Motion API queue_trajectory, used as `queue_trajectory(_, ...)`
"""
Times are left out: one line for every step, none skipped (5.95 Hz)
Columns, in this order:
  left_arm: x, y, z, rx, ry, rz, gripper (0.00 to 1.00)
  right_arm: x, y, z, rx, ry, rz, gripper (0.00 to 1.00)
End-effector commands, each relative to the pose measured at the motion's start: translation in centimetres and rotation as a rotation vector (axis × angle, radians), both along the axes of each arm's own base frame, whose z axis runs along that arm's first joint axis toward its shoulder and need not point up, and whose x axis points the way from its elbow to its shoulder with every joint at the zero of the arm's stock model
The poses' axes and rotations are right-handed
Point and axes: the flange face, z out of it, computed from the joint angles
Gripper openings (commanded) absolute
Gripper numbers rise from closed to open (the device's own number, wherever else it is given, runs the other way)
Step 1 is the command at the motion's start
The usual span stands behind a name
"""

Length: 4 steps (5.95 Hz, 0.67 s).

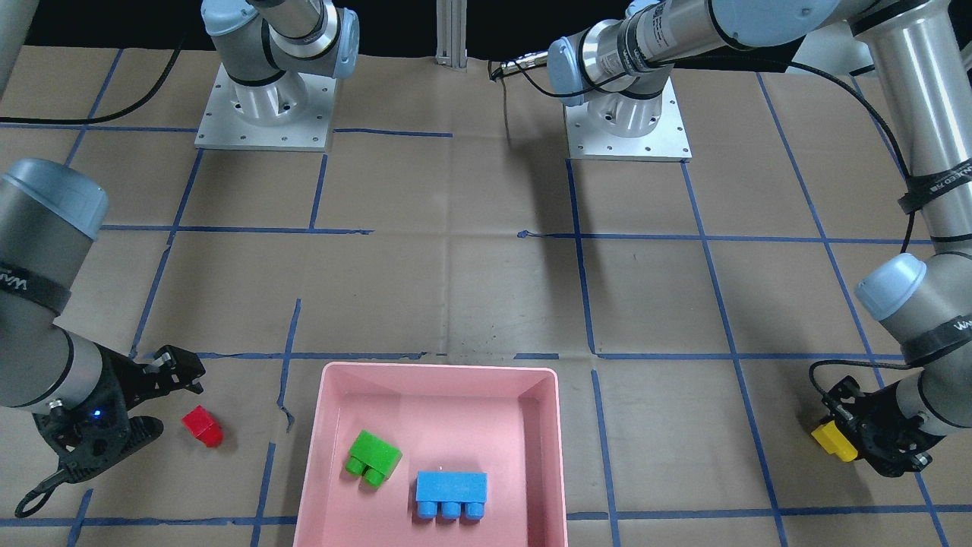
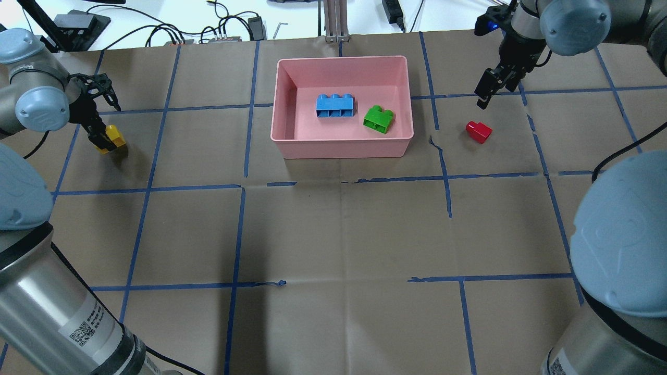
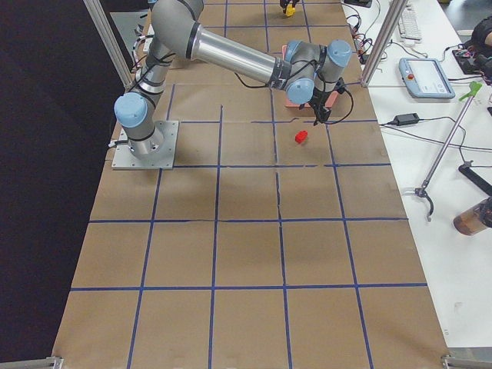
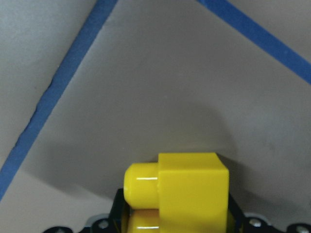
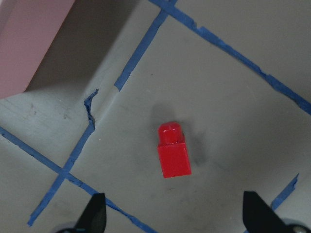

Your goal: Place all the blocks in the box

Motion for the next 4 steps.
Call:
queue_trajectory(-8.4,-0.1,7.2,-0.063,-0.034,-0.072,0.22,0.6,0.3,-4.7,-0.085,0.012,0.056,1.00)
queue_trajectory(-15.9,0.1,9.8,-0.091,-0.028,-0.013,0.23,1.1,-0.1,-6.4,-0.091,0.011,0.059,1.00)
queue_trajectory(-23.5,0.3,11.9,-0.133,-0.018,0.045,0.23,1.6,-0.5,-8.9,-0.075,0.007,0.066,1.00)
queue_trajectory(-31.2,0.9,13.2,-0.171,0.001,0.094,0.23,1.7,-0.4,-10.0,-0.081,0.004,0.068,0.99)
